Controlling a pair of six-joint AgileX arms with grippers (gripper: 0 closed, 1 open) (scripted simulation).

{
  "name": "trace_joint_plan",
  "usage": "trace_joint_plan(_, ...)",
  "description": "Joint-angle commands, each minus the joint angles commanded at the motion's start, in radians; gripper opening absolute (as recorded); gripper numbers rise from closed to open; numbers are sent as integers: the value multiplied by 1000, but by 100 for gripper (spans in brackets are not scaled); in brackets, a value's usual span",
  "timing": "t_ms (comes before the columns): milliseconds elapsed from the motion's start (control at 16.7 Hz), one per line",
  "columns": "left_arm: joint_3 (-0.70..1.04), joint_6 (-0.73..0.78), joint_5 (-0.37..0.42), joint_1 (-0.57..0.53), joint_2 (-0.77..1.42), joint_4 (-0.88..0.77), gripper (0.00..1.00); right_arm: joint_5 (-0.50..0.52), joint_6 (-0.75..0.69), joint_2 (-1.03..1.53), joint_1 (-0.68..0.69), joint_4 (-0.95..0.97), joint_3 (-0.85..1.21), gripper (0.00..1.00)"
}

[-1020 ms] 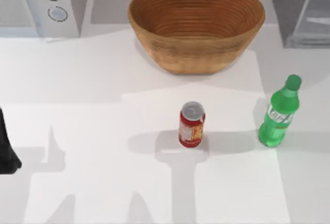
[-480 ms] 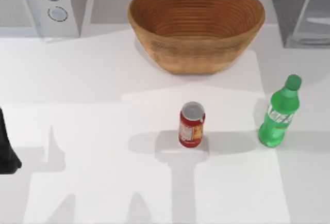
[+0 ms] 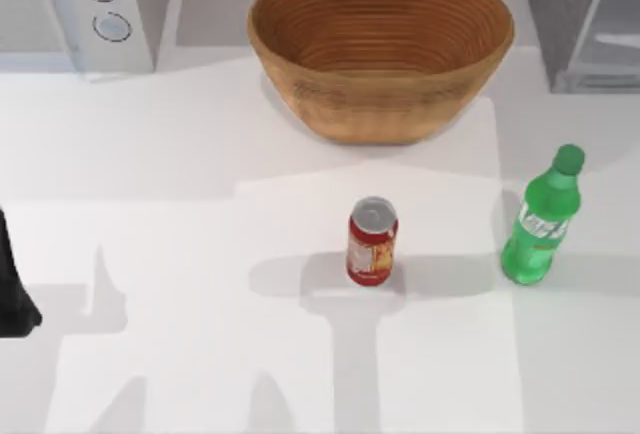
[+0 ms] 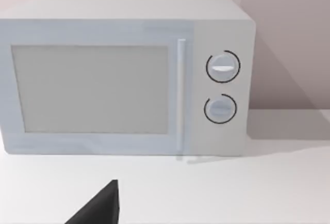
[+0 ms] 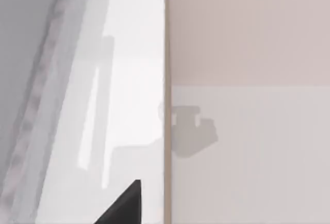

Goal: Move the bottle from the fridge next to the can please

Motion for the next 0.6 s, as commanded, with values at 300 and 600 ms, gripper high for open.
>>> trace_joint_plan(300,0,0,0,0,0,0,100,46,307,-6,211,287,-6,100)
trace_joint_plan(600,0,0,0,0,0,0,100,57,366,-8,260,344,-7,100)
